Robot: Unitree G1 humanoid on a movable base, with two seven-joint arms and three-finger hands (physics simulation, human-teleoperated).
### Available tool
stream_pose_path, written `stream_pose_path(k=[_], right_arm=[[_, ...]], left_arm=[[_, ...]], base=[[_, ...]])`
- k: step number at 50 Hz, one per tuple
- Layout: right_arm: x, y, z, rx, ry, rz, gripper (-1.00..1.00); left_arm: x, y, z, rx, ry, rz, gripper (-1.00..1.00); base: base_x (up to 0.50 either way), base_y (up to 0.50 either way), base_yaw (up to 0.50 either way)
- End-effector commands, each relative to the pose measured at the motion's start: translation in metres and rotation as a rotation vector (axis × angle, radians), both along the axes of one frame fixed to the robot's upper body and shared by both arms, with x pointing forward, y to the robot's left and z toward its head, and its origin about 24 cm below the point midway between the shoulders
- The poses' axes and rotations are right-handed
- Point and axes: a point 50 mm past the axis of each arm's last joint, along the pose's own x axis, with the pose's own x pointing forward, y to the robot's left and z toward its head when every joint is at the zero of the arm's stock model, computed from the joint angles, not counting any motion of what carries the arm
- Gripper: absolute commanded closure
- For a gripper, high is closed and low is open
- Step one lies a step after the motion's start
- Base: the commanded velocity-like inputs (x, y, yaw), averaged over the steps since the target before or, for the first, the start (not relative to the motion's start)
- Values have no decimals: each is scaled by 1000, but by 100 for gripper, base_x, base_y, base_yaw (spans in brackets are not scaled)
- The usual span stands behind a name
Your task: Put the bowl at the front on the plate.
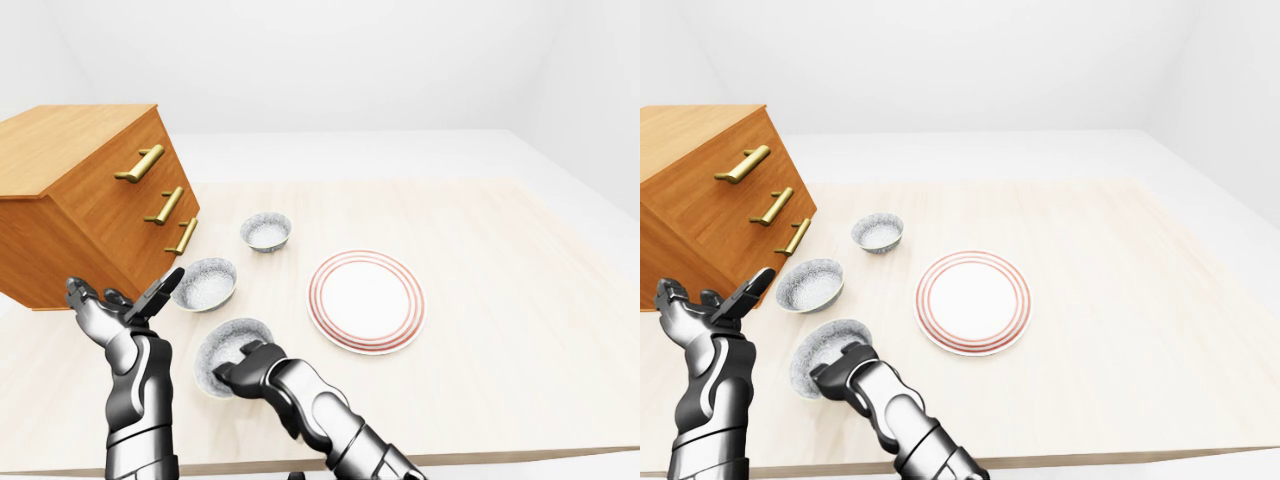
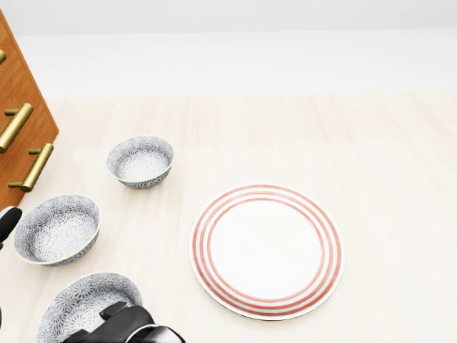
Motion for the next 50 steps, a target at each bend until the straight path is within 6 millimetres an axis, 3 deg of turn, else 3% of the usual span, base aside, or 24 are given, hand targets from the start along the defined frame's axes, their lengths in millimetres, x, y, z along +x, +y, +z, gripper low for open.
stream_pose_path(k=[1, 31, 50], right_arm=[[3, -17, -47, -194, 139, -6, 100], [17, -19, -42, -209, 39, -23, 100], [16, -12, -2, -161, -134, -68, 100]], left_arm=[[-1, 0, 1, 0, -2, -2, -100], [-1, 0, 1, 2, -4, -1, -100], [0, 0, 0, 0, 1, 0, -100]], base=[[0, 0, 0], [0, 0, 0], [0, 0, 0]])
